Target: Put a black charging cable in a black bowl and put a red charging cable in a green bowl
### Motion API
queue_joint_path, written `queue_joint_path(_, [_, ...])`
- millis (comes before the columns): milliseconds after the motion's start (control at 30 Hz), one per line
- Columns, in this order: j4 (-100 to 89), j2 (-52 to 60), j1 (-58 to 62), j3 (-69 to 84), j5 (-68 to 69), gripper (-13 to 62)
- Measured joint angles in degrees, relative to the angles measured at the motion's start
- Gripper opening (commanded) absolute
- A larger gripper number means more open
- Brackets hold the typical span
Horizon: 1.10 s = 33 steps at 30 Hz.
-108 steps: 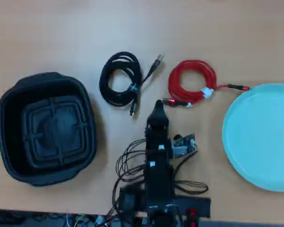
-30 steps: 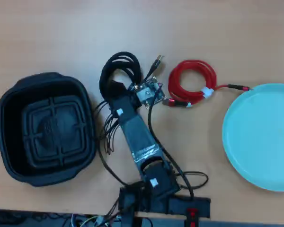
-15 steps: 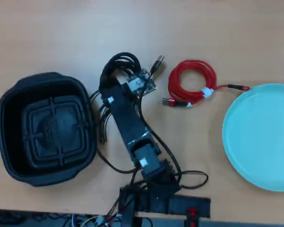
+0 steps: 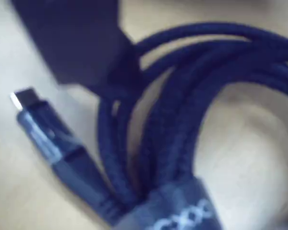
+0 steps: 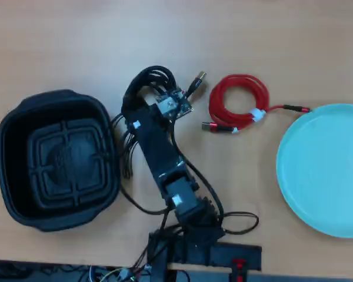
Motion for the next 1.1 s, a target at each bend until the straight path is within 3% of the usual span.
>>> queue_joint_path(300, [8.8, 11.4, 10.7, 5.9, 0.1, 51.8])
queue_joint_path(900, [4.0, 11.3, 5.9, 6.4, -1.3, 51.8])
queue_joint_path(1100, [3.4, 1.0, 3.4, 1.9, -1.4, 51.8])
